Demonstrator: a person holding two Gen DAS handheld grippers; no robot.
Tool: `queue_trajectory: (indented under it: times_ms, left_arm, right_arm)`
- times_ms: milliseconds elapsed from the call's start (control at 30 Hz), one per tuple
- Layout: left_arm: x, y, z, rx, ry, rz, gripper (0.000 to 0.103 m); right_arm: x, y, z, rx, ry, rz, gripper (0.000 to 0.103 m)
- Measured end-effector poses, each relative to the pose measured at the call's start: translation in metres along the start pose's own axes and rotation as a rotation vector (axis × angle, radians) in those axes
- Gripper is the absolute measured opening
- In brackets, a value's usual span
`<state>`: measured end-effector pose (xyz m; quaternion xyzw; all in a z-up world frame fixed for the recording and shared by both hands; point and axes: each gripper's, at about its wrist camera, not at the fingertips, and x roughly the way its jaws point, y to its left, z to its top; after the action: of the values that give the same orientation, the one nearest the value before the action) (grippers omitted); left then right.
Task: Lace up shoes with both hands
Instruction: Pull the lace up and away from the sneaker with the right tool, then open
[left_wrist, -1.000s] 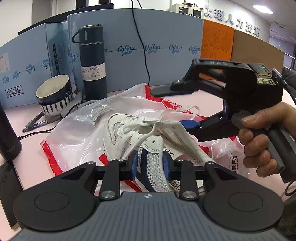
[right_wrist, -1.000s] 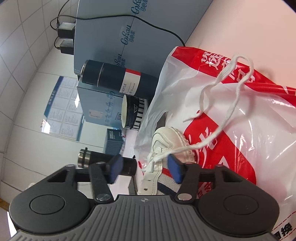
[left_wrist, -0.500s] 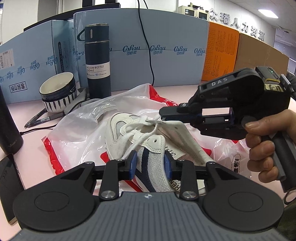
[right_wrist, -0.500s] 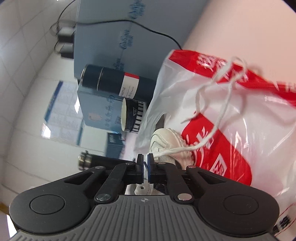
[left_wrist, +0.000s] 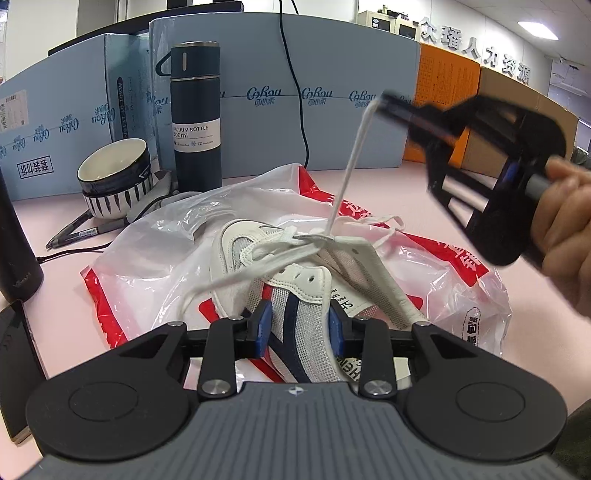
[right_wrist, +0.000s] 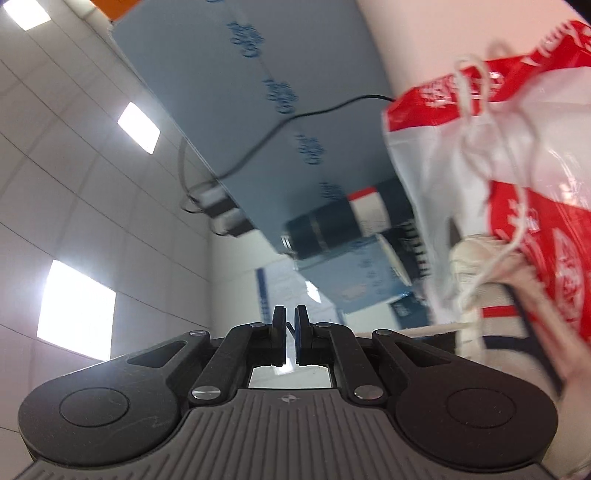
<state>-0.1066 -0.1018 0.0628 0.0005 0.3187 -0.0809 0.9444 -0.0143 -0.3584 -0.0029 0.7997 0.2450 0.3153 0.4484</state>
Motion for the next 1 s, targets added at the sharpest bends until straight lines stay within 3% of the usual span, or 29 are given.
queue_trajectory:
  times_ms: [333,1000]
  left_arm:
    - [-0.001,0.004,-0.001,-0.026,-0.005,0.023,0.036]
    - [0.002,0.009,-0.002,-0.043,0.005,0.018,0.037]
  right_arm:
    - [-0.010,0.065,-0.014,0.017,-0.084,0.196,0.005]
    - [-0.068,0.163,-0.001,-0.153,-0.279,0.516,0.005]
